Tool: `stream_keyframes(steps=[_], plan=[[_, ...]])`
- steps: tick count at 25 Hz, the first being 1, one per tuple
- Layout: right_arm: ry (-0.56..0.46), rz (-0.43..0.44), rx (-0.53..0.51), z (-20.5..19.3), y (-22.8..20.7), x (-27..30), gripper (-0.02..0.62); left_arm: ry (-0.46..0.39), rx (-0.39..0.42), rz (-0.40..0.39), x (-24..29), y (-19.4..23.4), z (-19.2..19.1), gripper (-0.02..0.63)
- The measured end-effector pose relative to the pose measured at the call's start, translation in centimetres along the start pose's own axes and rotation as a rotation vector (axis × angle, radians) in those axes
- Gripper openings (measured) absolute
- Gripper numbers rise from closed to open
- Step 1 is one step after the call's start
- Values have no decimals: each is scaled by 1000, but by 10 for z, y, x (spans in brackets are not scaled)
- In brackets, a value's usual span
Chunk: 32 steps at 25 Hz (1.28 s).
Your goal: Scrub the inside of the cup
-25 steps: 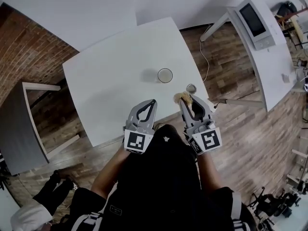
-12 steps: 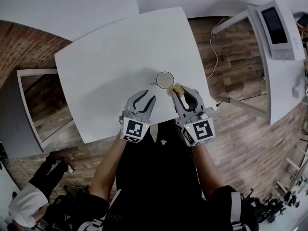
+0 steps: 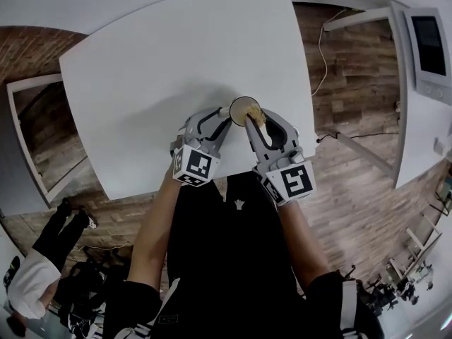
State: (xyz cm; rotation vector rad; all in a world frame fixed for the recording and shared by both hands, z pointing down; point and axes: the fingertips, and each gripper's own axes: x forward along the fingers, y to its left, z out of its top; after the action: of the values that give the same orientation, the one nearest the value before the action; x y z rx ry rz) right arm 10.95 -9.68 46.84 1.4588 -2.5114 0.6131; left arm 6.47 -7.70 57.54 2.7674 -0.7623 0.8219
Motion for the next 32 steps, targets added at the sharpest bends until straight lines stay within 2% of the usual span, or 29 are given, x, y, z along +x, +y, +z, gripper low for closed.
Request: stream_keyframes(steps=[3, 12, 15, 19, 24, 32], plan=[[37, 2, 2, -13, -4, 12, 86, -4, 0, 19, 4, 0, 4, 105], [219, 16, -38, -37, -2, 18, 87, 11, -100, 69, -3, -3, 1, 98], [289, 16, -62, -35, -2, 11, 112, 16, -98, 80, -1, -3, 0, 98], [369, 3, -129, -35, -3, -1, 112, 18, -109, 81, -2, -4, 1, 98], [480, 1, -216, -47, -2, 3, 75, 25, -101, 91, -2, -5, 1, 98], [742, 12, -289, -84, -6, 29, 72, 41, -99, 106, -3, -6, 1, 94]])
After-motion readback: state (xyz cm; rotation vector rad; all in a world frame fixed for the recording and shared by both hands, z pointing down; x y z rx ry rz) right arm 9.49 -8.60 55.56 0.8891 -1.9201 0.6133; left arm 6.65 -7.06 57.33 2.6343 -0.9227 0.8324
